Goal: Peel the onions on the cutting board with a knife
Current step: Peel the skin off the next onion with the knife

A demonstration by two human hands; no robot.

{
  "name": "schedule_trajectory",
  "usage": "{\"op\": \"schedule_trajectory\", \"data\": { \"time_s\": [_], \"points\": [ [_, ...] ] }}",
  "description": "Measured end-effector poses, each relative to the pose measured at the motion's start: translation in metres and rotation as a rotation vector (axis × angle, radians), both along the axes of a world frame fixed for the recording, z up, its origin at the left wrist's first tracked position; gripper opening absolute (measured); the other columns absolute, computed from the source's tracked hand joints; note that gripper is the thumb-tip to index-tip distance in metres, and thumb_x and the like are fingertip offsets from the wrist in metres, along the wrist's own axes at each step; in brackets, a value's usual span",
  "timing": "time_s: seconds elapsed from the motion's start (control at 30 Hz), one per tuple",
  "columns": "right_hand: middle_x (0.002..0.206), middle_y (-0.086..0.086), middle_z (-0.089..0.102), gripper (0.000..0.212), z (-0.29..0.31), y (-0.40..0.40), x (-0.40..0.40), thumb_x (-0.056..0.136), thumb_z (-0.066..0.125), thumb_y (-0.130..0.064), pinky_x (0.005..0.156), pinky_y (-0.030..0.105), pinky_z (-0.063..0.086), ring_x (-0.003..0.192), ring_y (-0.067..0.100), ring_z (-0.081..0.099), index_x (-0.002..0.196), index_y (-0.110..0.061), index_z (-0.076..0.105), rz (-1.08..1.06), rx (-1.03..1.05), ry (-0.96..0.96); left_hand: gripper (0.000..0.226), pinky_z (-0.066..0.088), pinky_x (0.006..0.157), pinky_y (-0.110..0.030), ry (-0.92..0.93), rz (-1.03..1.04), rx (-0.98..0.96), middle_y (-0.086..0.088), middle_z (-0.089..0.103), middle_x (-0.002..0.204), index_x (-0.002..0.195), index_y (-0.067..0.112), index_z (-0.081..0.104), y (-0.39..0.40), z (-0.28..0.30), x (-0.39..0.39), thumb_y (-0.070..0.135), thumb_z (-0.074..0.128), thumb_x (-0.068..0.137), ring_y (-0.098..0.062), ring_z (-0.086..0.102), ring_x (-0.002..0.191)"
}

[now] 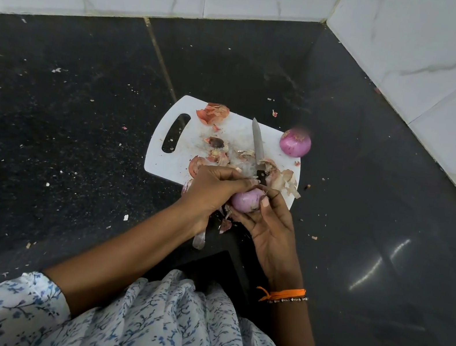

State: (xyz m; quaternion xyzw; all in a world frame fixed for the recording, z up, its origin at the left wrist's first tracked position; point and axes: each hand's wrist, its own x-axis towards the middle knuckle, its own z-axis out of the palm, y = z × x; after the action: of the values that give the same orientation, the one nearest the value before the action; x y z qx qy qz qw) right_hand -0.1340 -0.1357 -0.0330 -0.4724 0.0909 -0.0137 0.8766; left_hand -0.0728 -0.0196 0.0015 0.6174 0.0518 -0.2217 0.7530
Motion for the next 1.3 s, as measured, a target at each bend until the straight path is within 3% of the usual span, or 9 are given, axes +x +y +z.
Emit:
{"op": "schedule_trajectory", "data": {
  "time_s": [0.23,0.3,0.37,0.53,0.73,0.97,1.07,1.2,1.3],
  "points": [
    [0.114,0.012,0.067,0.028,0.0,-0.001,0.002,0.091,0.045,-0.019,0.088,0.041,0.056,0.101,0.03,0.067,0.115,-0.01,0.058,0.021,0.096,-0.016,0.012,0.055,0.068,-0.021,-0.018,-0.034,0.04,-0.002,0.075,0.082,0.081,0.014,0.074,0.005,-0.002,0.001,0.017,0.064,0.087,-0.01,0.069,0.076],
    [0.113,0.013,0.068,0.033,0.001,-0.003,0.003,0.091,0.044,-0.021,0.088,0.042,0.055,0.1,0.031,0.067,0.119,-0.006,0.054,0.006,0.129,-0.01,0.015,0.056,0.077,-0.027,-0.027,-0.118,0.012,-0.006,0.074,0.09,0.088,0.013,0.074,0.009,0.001,0.003,0.024,0.069,0.08,-0.015,0.069,0.085],
    [0.111,0.013,0.069,0.036,0.001,-0.003,0.003,0.09,0.045,-0.022,0.087,0.041,0.056,0.098,0.029,0.068,0.119,-0.003,0.053,-0.005,0.148,0.004,0.029,0.056,0.073,-0.025,-0.056,-0.221,-0.003,-0.003,0.074,0.089,0.089,0.016,0.074,0.012,0.003,0.002,0.029,0.077,0.064,-0.013,0.069,0.085],
    [0.11,0.011,0.069,0.03,0.002,-0.001,0.002,0.091,0.043,-0.018,0.085,0.038,0.057,0.099,0.026,0.068,0.115,-0.005,0.055,0.006,0.139,-0.009,0.008,0.051,0.064,-0.016,-0.086,-0.142,-0.018,0.003,0.072,0.075,0.075,0.015,0.072,0.008,0.003,-0.001,0.008,0.075,0.074,-0.006,0.068,0.075],
    [0.113,0.012,0.065,0.026,0.002,0.002,0.001,0.091,0.043,-0.017,0.087,0.037,0.056,0.099,0.027,0.067,0.111,-0.008,0.056,0.002,0.112,-0.034,0.017,0.052,0.064,-0.021,-0.133,-0.064,0.077,0.006,0.069,0.065,0.068,0.015,0.071,0.002,0.002,0.002,0.008,0.067,0.083,-0.005,0.064,0.066],
    [0.121,0.014,0.059,0.026,-0.001,0.001,0.001,0.094,0.043,-0.014,0.094,0.041,0.051,0.106,0.028,0.064,0.116,-0.007,0.055,0.036,0.104,-0.039,0.014,0.055,0.077,-0.029,-0.145,-0.04,0.151,-0.006,0.072,0.082,0.077,0.013,0.072,0.002,0.0,0.003,0.014,0.063,0.088,-0.015,0.066,0.08],
    [0.123,0.014,0.06,0.027,-0.001,-0.003,0.0,0.091,0.049,-0.017,0.097,0.043,0.047,0.109,0.03,0.062,0.116,-0.009,0.056,0.051,0.11,-0.054,0.016,0.055,0.074,-0.024,-0.09,-0.089,0.096,-0.003,0.071,0.084,0.081,0.014,0.072,0.006,0.0,0.004,0.015,0.059,0.091,-0.013,0.066,0.081],
    [0.12,0.012,0.062,0.027,-0.002,-0.005,-0.001,0.094,0.044,-0.013,0.095,0.039,0.051,0.107,0.026,0.064,0.119,-0.007,0.053,0.057,0.133,-0.067,0.015,0.054,0.077,-0.022,-0.106,-0.22,0.063,-0.006,0.072,0.091,0.092,0.008,0.071,0.012,0.002,0.005,0.013,0.072,0.078,-0.013,0.068,0.086],
    [0.117,0.009,0.065,0.026,-0.003,-0.004,-0.001,0.097,0.038,-0.009,0.094,0.039,0.052,0.105,0.023,0.066,0.119,-0.007,0.052,0.041,0.106,-0.068,0.011,0.054,0.07,-0.019,-0.133,-0.195,0.081,0.0,0.072,0.081,0.084,0.011,0.07,0.012,0.001,0.003,0.007,0.075,0.074,-0.008,0.068,0.079]
  ]
}}
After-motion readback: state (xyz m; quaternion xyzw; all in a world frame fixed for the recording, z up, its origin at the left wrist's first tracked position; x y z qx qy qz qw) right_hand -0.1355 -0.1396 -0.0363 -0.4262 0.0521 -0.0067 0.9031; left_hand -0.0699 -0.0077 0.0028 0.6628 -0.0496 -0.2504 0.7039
